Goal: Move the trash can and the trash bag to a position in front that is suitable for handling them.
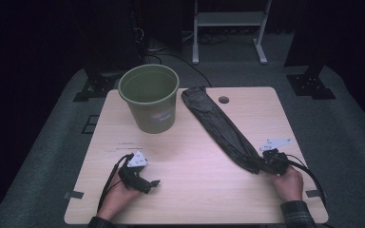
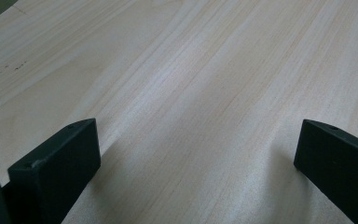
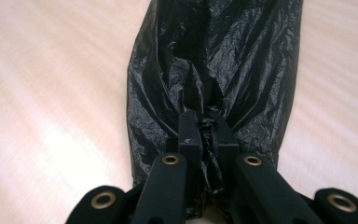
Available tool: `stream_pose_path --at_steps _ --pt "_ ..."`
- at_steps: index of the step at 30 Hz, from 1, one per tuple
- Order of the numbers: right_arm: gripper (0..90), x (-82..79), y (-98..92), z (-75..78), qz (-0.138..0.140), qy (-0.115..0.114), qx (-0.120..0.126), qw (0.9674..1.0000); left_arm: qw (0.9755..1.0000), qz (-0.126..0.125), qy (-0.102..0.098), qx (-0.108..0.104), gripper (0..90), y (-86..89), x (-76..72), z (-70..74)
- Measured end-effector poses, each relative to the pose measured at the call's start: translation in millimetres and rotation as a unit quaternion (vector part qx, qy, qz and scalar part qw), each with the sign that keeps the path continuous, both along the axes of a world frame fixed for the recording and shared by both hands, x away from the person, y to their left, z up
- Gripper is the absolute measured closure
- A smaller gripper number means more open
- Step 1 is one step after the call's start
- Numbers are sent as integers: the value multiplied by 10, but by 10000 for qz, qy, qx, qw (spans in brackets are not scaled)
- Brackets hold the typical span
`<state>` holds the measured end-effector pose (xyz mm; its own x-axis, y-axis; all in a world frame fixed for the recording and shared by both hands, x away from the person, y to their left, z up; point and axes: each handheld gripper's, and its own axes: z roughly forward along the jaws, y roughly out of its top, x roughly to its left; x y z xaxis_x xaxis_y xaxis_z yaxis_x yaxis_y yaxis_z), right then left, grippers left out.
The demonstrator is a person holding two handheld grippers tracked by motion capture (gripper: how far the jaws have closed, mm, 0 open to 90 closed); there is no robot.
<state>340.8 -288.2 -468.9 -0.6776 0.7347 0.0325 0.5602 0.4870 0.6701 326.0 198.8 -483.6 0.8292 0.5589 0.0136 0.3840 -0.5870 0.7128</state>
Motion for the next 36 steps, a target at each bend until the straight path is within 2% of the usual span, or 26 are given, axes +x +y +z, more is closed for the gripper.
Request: stream_pose_path --at_steps 1,2,11,21,22,26,29,30,31,34,36 --pt "857 0 0 0 0 0 0 10000 10000 0 0 0 0 0 0 0" --pt "858 -90 -77 7 4 61 51 10000 10000 0 0 0 0 0 0 0" --pt "857 -363 -280 10 -48 127 95 9999 10000 -1 0 1 0 0 0 0" --pt "832 -682 -424 -4 -118 131 80 9998 10000 0 0 2 0 0 -1 0" --pt "796 -695 -432 -2 -127 94 79 9998 10000 0 0 2 0 0 -1 0" --pt "515 -683 -415 59 -278 -70 104 9995 10000 0 0 0 0 0 -1 0" --pt "420 -644 -376 134 -315 -201 96 9993 10000 0 0 1 0 0 0 0" --pt "328 -603 -344 198 -347 -376 87 9986 10000 0 -1 1 0 0 0 0" --pt "328 -603 -344 198 -347 -376 87 9986 10000 0 0 1 0 0 0 0" --pt "165 -479 -279 238 -387 -470 185 9980 10000 0 0 1 0 0 0 0" --pt "125 -377 -211 236 -377 -448 274 9979 10000 -1 0 2 0 0 0 0"
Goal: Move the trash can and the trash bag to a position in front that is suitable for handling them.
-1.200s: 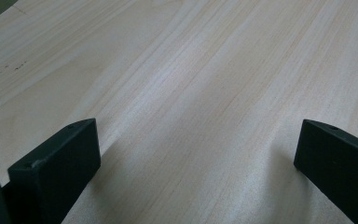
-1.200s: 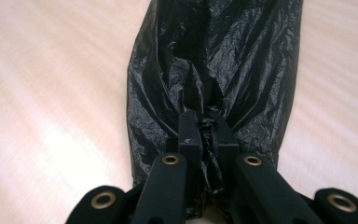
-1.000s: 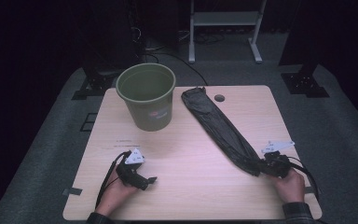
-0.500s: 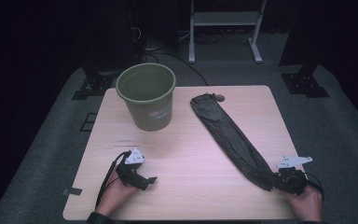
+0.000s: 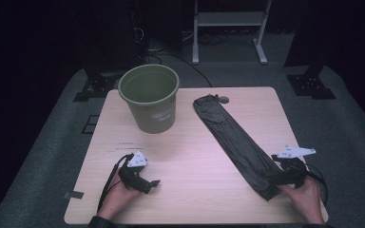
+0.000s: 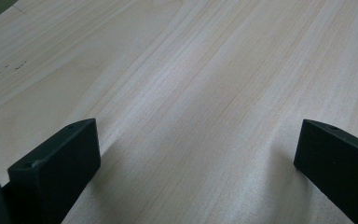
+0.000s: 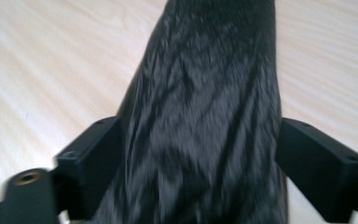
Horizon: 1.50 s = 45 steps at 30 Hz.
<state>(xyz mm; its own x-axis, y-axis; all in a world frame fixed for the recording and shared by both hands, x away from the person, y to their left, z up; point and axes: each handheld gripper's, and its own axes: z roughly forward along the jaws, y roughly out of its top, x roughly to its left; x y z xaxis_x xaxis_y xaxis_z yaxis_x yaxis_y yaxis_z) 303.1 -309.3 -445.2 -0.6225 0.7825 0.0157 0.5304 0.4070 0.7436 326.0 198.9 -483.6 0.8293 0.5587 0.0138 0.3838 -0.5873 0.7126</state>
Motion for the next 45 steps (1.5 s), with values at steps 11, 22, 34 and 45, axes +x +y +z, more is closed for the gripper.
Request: stream_pose_path --at_steps 11,22,34,45 --pt "70 516 302 -142 38 35 42 10000 10000 70 -2 -11 0 -7 -1 0" --pt "15 630 386 -326 25 351 -390 9986 9997 198 -27 -163 0 33 14 40" --pt "0 594 364 -413 85 198 -185 9996 9993 266 -63 -255 0 78 57 245" --pt "0 588 364 -419 63 184 -163 9997 9977 178 -84 -645 0 69 128 590"
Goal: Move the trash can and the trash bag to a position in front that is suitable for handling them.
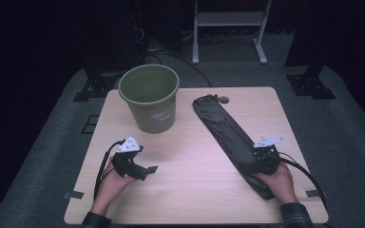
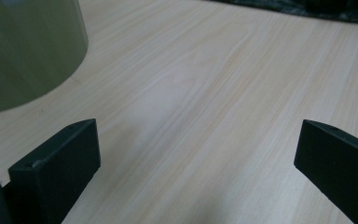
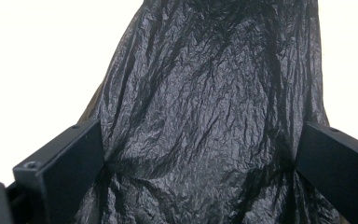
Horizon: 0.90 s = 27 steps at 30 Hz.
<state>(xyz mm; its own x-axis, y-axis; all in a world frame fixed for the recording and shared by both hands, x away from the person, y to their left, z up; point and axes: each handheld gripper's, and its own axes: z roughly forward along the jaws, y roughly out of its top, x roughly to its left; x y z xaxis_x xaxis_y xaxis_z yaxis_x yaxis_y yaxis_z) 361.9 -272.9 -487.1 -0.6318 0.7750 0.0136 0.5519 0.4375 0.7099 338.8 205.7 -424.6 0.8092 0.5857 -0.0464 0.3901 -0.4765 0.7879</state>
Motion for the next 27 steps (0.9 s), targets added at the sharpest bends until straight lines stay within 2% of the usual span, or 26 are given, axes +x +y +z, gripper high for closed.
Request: stream_pose_path --at_steps 12,21,27 --pt "0 0 -2 -2 3 -13 3 10000 9998 -95 -73 -171 0 -23 180 453" --pt "0 0 -1 -2 3 -11 7 10000 9993 -12 -230 -298 0 37 305 794" --pt "0 0 -1 -2 4 -11 5 10000 9990 91 -312 -291 0 87 408 996"
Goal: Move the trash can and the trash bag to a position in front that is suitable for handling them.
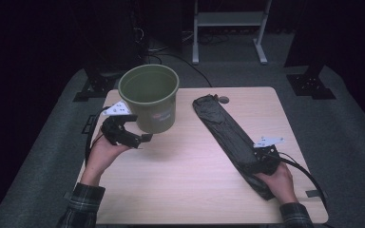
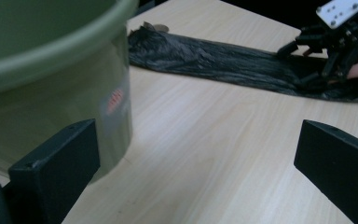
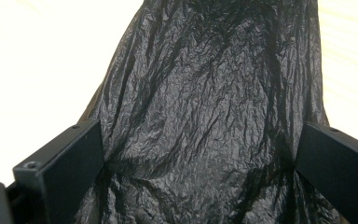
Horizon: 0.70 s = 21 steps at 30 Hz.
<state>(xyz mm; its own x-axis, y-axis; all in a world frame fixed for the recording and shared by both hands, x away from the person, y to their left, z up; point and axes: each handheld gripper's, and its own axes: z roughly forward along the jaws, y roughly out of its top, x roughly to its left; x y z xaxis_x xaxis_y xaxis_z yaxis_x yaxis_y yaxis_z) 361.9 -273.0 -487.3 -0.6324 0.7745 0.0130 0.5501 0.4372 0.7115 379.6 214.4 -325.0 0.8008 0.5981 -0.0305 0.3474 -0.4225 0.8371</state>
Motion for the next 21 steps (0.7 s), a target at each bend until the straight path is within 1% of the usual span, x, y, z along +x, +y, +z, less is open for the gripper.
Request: stream_pose_path --at_steps 5,8,10,12,16,21 --pt "0 0 0 0 1 -2 -1 10000 10000 72 -40 -35 0 36 136 178" --pt "0 0 0 0 2 0 1 10000 9999 106 -83 -68 0 46 209 254" --pt "0 0 0 0 0 2 1 10000 9998 117 -132 -46 0 44 263 304" --pt "0 0 0 -1 -2 -3 4 10000 9999 91 -128 -45 0 31 329 339" --pt "0 0 0 0 -6 1 5 10000 9999 51 -86 -72 0 -17 452 342" --pt "0 0 0 0 -3 1 4 10000 10000 38 2 -54 0 -75 609 267"
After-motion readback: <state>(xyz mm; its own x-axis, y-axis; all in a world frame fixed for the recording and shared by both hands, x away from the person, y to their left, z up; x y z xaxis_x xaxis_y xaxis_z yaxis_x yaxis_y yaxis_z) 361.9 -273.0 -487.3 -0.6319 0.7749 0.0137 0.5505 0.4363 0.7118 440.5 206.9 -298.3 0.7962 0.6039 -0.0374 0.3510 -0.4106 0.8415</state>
